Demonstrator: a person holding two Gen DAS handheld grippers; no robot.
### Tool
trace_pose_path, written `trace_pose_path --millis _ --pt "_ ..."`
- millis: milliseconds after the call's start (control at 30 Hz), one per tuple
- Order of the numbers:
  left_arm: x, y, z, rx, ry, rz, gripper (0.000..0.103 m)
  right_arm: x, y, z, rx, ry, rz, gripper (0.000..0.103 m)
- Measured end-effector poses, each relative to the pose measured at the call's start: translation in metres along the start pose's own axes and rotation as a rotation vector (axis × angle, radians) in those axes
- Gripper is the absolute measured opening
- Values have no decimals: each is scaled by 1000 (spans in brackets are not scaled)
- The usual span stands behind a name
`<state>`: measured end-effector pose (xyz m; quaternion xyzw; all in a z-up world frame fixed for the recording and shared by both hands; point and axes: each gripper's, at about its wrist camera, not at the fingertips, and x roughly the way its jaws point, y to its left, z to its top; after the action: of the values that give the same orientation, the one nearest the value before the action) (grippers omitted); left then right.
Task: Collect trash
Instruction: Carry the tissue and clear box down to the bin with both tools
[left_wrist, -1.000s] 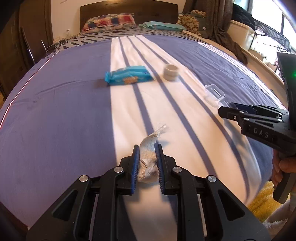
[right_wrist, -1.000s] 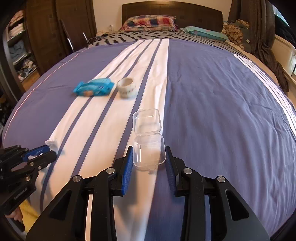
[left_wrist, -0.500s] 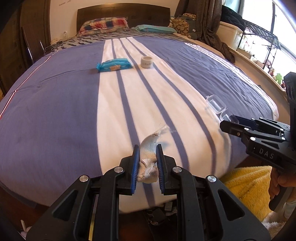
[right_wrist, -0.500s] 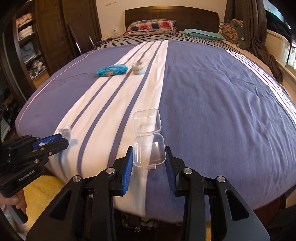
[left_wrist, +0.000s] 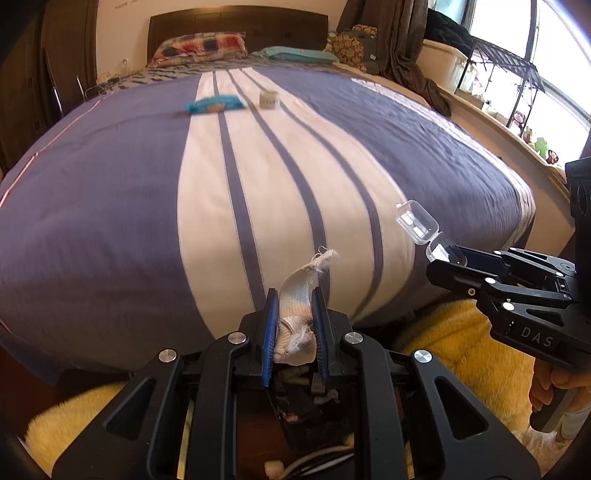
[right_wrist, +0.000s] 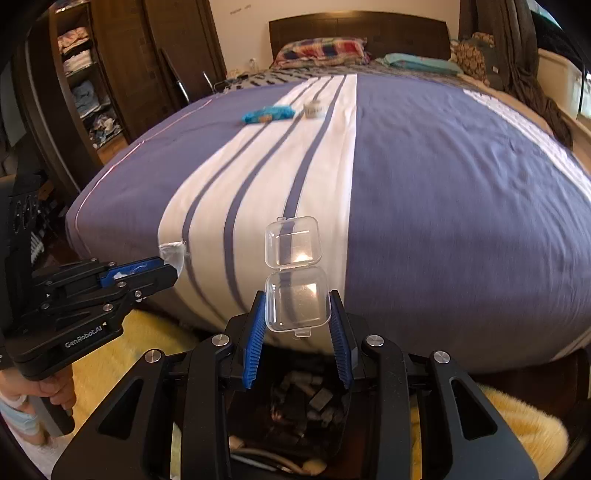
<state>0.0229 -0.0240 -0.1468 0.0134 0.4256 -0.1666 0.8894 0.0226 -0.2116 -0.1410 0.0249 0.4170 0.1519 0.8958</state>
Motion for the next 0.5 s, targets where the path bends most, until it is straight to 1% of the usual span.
trace_pose_path --millis 133,267,500 --pt "9 -1 -20 -9 44 -9 17 7 0 -19 6 46 7 34" --pt "23 -2 -38 -19 91 -19 17 23 -1 -38 15 105 16 34" --pt "67 -3 -76 -33 224 -39 17 59 0 -63 23 215 16 34"
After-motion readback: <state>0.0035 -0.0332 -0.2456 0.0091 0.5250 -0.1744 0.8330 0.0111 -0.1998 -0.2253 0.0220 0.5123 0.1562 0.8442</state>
